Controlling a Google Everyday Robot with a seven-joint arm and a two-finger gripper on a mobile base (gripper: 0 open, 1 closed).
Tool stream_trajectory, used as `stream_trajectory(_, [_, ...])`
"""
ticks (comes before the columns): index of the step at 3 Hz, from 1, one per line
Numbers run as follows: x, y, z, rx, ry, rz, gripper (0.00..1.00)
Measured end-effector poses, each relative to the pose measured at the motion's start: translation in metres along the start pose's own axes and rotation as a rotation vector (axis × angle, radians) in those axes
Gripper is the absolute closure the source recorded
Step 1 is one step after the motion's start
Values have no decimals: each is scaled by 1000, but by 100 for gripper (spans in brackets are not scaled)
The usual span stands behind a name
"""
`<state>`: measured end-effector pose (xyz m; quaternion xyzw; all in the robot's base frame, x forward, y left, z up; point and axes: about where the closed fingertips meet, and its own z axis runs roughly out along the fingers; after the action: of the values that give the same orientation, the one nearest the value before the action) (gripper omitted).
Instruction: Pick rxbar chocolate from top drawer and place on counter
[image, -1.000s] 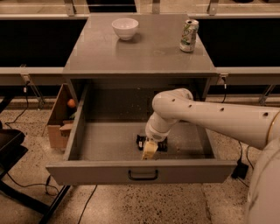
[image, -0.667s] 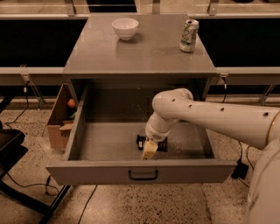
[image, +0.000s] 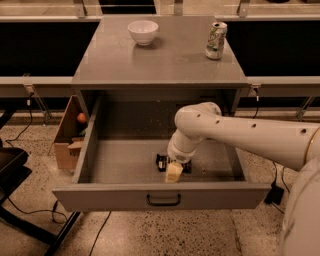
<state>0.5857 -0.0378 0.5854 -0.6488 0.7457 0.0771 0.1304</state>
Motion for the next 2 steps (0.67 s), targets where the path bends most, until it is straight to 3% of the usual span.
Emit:
stream_trajectory(1, [0,0,0,0,0,0,16])
stream_trajectory(2, [0,0,0,0,0,0,39])
